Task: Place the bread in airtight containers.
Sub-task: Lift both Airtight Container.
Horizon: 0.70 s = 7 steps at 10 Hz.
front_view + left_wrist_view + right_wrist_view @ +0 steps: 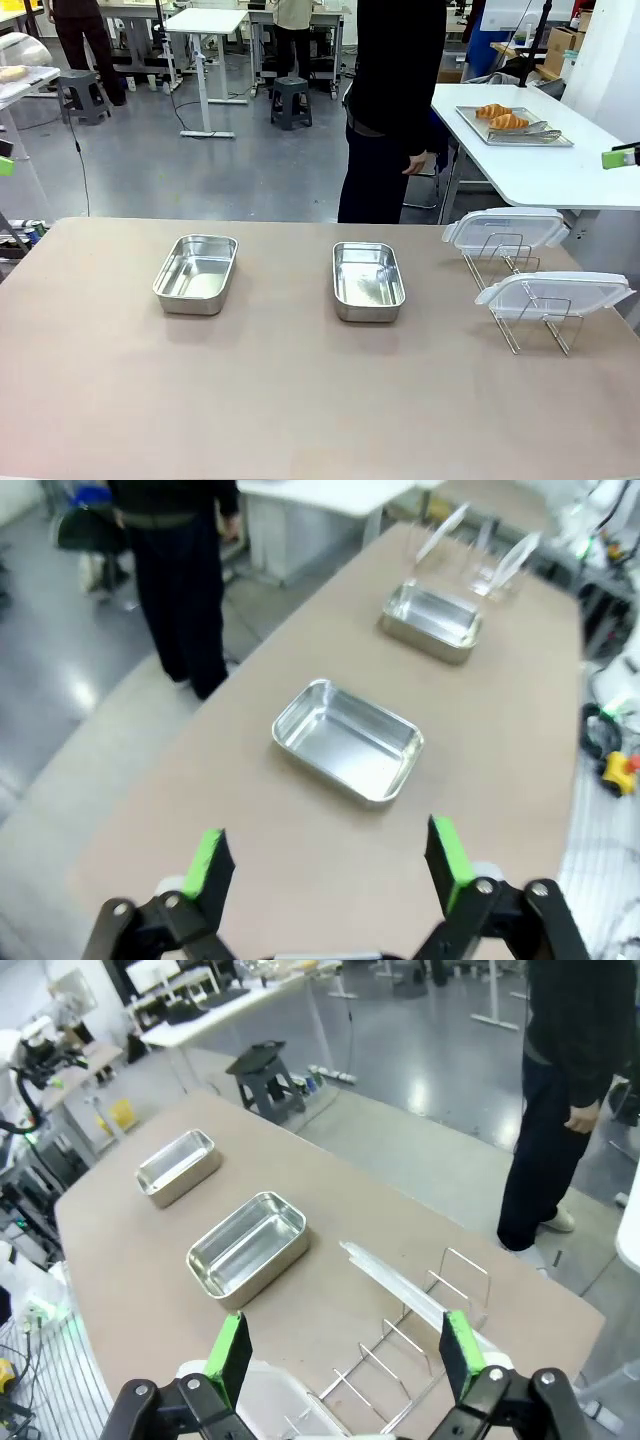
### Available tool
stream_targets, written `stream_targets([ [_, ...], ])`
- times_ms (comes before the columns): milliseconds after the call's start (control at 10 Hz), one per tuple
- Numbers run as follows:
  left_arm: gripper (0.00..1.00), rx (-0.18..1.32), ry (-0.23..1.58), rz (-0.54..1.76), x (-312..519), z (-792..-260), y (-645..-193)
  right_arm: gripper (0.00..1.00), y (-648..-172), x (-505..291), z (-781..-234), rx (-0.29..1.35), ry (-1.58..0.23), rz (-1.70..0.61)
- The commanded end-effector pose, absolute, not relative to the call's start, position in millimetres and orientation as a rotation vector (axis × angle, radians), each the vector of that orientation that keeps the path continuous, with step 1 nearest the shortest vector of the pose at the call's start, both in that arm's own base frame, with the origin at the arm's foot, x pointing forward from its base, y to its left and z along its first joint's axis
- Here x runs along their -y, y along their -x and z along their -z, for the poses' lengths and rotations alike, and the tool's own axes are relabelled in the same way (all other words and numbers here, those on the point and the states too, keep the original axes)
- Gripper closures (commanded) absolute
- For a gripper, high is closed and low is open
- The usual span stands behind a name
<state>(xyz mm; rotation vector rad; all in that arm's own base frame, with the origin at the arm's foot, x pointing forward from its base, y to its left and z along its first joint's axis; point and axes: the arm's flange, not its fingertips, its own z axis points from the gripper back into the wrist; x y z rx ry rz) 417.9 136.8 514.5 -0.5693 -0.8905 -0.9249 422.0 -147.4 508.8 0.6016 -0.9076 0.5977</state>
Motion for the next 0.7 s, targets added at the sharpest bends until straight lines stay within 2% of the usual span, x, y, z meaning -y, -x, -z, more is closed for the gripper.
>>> stream_targets([
  [0,0.0,0.942,0.641,0.953,-136.1,-507.1,-430.8,0.0,-434.0,149.0,-500.5,0.919,-0.639,-0.629],
  [400,0.0,0.982,0.66,0.944,-131.6,-508.0,-419.7,0.0,-426.9,156.7,-494.2,0.935,-0.677,-0.631],
  [500,0.0,0.946,0.657,0.921,-129.6,-509.7,-414.3,0.0,-423.6,154.9,-495.1,0.92,-0.699,-0.643],
  [600,0.0,0.955,0.661,0.933,-132.0,-504.1,-423.7,0.0,-425.6,152.9,-492.3,0.9,-0.672,-0.606],
])
